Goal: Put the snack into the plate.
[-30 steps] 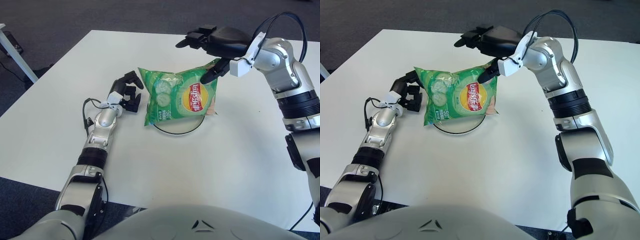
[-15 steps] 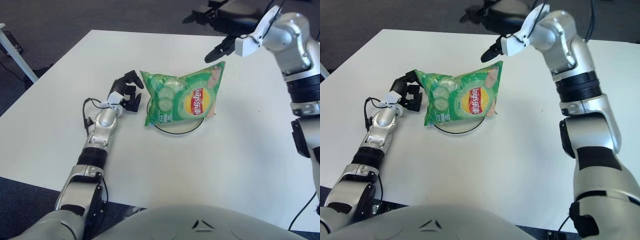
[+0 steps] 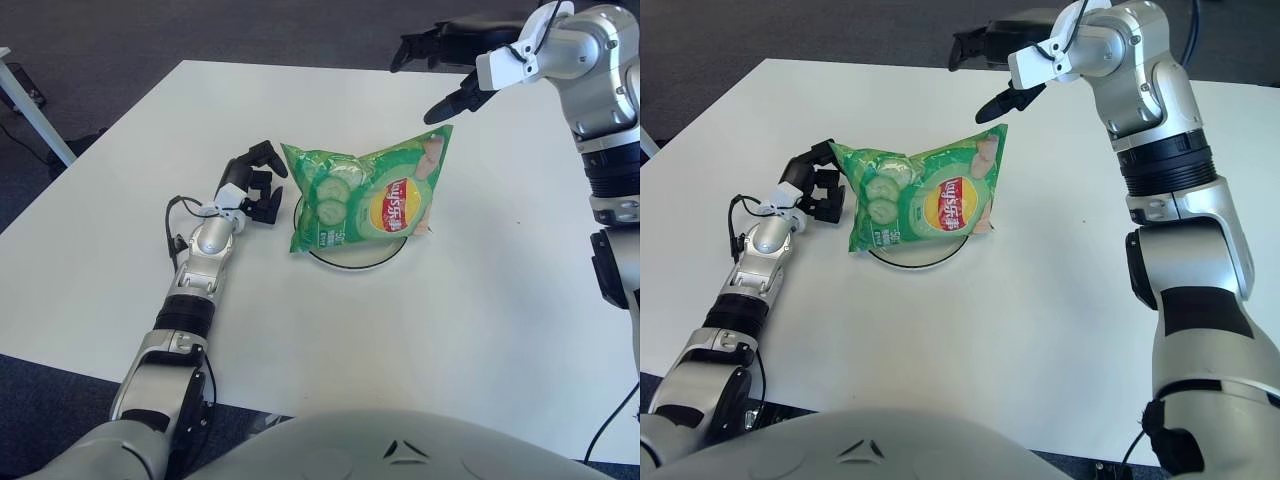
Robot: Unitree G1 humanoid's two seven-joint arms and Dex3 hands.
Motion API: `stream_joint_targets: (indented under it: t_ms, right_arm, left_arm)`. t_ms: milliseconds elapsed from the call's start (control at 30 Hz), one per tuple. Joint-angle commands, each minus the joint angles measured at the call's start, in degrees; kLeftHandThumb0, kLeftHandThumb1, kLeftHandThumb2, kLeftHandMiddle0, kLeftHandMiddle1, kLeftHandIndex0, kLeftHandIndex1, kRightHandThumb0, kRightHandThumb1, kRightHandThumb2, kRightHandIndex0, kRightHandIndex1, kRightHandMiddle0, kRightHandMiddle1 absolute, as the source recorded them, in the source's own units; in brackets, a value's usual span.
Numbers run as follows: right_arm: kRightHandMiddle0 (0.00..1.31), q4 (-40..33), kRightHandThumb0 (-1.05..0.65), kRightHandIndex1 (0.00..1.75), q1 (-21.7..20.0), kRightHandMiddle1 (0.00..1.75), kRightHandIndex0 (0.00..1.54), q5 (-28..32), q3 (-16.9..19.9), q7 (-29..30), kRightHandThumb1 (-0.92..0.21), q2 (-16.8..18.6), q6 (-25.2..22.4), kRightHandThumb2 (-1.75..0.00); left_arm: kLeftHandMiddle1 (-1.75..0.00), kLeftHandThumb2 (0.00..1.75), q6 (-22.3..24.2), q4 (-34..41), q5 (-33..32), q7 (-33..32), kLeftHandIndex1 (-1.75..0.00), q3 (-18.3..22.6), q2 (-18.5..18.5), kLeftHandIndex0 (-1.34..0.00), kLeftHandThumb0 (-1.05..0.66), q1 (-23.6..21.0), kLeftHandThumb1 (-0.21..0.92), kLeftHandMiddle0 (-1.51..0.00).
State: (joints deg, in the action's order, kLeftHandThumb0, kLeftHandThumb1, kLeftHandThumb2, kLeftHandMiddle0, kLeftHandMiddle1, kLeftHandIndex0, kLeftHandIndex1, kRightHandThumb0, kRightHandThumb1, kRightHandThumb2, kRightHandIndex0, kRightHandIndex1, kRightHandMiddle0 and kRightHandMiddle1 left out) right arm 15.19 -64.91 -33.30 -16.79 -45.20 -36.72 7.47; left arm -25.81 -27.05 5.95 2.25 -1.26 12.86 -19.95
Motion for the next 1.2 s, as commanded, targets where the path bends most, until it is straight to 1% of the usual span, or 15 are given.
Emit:
stream_joint_targets:
  t_ms: [0, 67, 133, 200, 333, 433, 567, 733, 833, 900, 1000, 1167]
  right_arm:
    - [0.0, -3.6, -1.01, 0.68, 1.3, 0.73, 0.0, -0.1, 4.0, 8.8, -0.92, 2.3, -2.4, -0.57]
    - [0.0, -4.8, -0.99, 0.56, 3.1, 0.65, 0.0, 1.0, 5.8, 11.7, -0.92, 2.4, -2.6, -0.54]
    - [0.0, -4.2, -0.98, 0.49, 6.4, 0.59, 0.0, 2.1, 7.1, 15.5, -0.92, 2.2, -0.2, -0.5]
    - [0.0, -2.6, -0.97, 0.44, 7.8, 0.56, 0.0, 3.0, 8.1, 18.4, -0.92, 1.9, 1.7, -0.47]
    - [0.0, -0.9, -0.97, 0.34, 7.9, 0.51, 0.0, 3.4, 8.4, 21.0, -0.92, 1.3, 2.8, -0.42]
    - [0.0, -0.5, -0.98, 0.32, 7.3, 0.5, 0.0, 3.5, 8.1, 20.9, -0.92, 1.1, 2.7, -0.4]
    - [0.0, 1.2, -1.0, 0.23, 6.0, 0.41, 0.0, 3.8, 7.9, 20.5, -0.92, 0.9, 2.9, -0.37]
    - [0.0, 2.7, -1.01, 0.13, 6.1, 0.36, 0.0, 4.0, 8.1, 21.6, -0.9, 0.5, 4.4, -0.33]
    - [0.0, 4.1, -1.02, 0.1, 6.9, 0.34, 0.0, 3.2, 8.5, 23.4, -0.9, -1.1, 6.4, -0.32]
    - [0.0, 4.3, -1.02, 0.08, 7.3, 0.32, 0.0, 2.2, 8.4, 24.3, -0.9, -2.0, 7.0, -0.32]
    - [0.0, 5.4, -1.03, 0.03, 6.9, 0.27, 0.0, 0.7, 7.6, 25.6, -0.91, -2.4, 7.1, -0.31]
    - [0.0, 9.0, -1.01, 0.0, 6.6, 0.28, 0.0, -1.1, 6.4, 28.0, -0.92, -2.8, 8.0, -0.32]
  left_arm:
    - [-1.75, 1.53, -0.7, -2.9, 0.1, 0.3, -1.75, -0.8, -1.7, -0.76, -0.56, 4.0, 0.15, -1.32]
    - [-1.75, 1.53, -0.8, -2.9, 0.1, 0.4, -1.75, -0.8, -1.6, -0.76, -0.55, 4.1, 0.15, -1.32]
    - [-1.75, 1.52, -1.0, -3.1, 0.0, 0.5, -1.75, -0.8, -1.5, -0.76, -0.55, 4.0, 0.15, -1.32]
    - [-1.75, 1.52, -1.2, -3.3, 0.0, 0.6, -1.75, -0.7, -1.4, -0.76, -0.55, 4.0, 0.15, -1.32]
    - [-1.75, 1.52, -1.2, -3.4, 0.0, 0.7, -1.75, -0.6, -1.3, -0.76, -0.55, 3.9, 0.15, -1.32]
    - [-1.75, 1.52, -1.2, -3.5, 0.1, 0.7, -1.75, -0.6, -1.3, -0.76, -0.55, 3.9, 0.15, -1.32]
    - [-1.75, 1.52, -1.4, -3.6, 0.2, 0.7, -1.75, -0.6, -1.3, -0.76, -0.55, 3.8, 0.15, -1.32]
    - [-1.75, 1.53, -1.6, -3.8, 0.1, 0.6, -1.75, -0.5, -1.2, -0.76, -0.55, 3.8, 0.15, -1.32]
    - [-1.75, 1.53, -1.4, -3.8, 0.1, 0.7, -1.75, -0.5, -1.2, -0.76, -0.56, 3.8, 0.15, -1.32]
    - [-1.75, 1.53, -1.4, -3.7, 0.1, 0.7, -1.75, -0.6, -1.2, -0.76, -0.56, 3.8, 0.14, -1.32]
    - [-1.75, 1.53, -1.7, -3.8, 0.5, 0.4, -1.75, -0.6, -1.1, -0.76, -0.56, 3.8, 0.15, -1.32]
    - [-1.75, 1.52, -1.7, -3.9, 0.9, 0.1, -1.75, -0.6, -0.9, -0.76, -0.55, 3.7, 0.15, -1.31]
